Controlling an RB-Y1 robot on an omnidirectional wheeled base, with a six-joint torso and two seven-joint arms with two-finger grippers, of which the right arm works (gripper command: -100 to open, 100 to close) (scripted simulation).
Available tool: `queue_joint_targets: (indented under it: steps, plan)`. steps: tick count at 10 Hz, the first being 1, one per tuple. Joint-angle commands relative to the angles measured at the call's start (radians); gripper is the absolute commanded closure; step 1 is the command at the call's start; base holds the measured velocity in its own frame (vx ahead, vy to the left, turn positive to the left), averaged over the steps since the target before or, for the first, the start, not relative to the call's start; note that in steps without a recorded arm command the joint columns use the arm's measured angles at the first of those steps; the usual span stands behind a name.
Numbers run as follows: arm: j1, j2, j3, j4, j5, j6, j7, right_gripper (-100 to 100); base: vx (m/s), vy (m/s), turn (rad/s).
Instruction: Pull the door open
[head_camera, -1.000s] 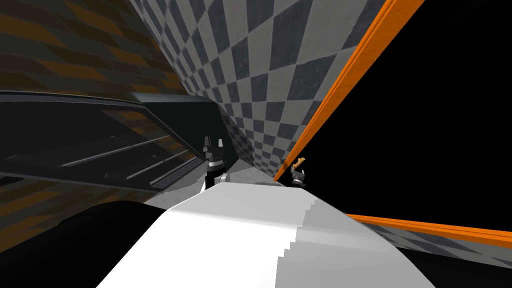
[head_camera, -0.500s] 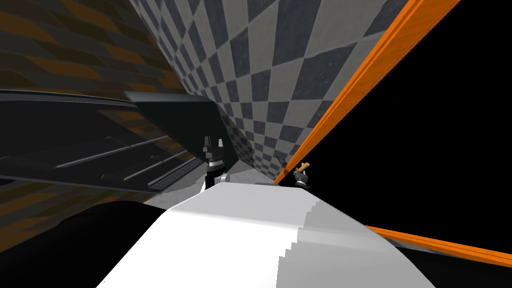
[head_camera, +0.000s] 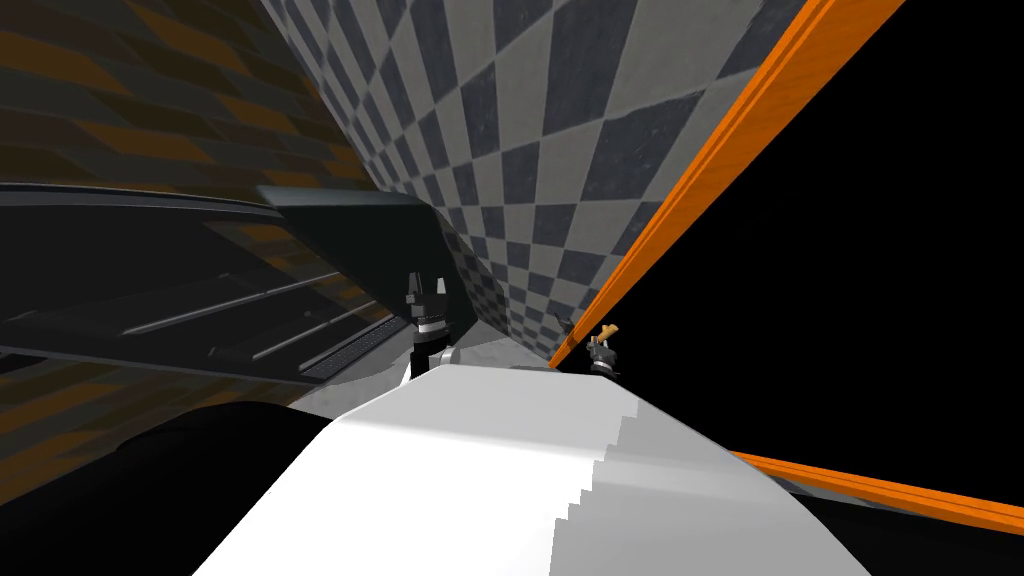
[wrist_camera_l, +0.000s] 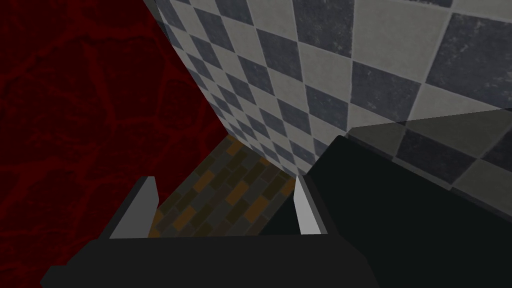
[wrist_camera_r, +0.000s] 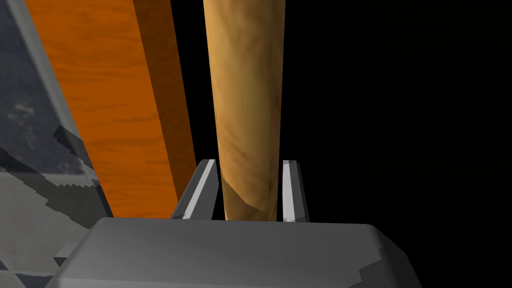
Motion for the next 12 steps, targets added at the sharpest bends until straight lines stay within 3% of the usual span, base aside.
queue_joint_targets:
  steps: [1,8,10,12]
  plan:
    - [0.005,-0.009,0.016,-0.008,0.008,0.0,-0.013,100,-0.107,-0.004,0.05]
    - [0.031,-0.055,0.096,-0.047,0.05,-0.001,-0.079,100,-0.205,-0.003,0.07]
    - [0.028,-0.055,0.098,-0.04,0.052,-0.005,-0.082,100,-0.135,-0.004,0.037]
    - [0.044,-0.077,0.132,-0.051,0.067,-0.017,-0.108,100,-0.222,-0.002,0.107]
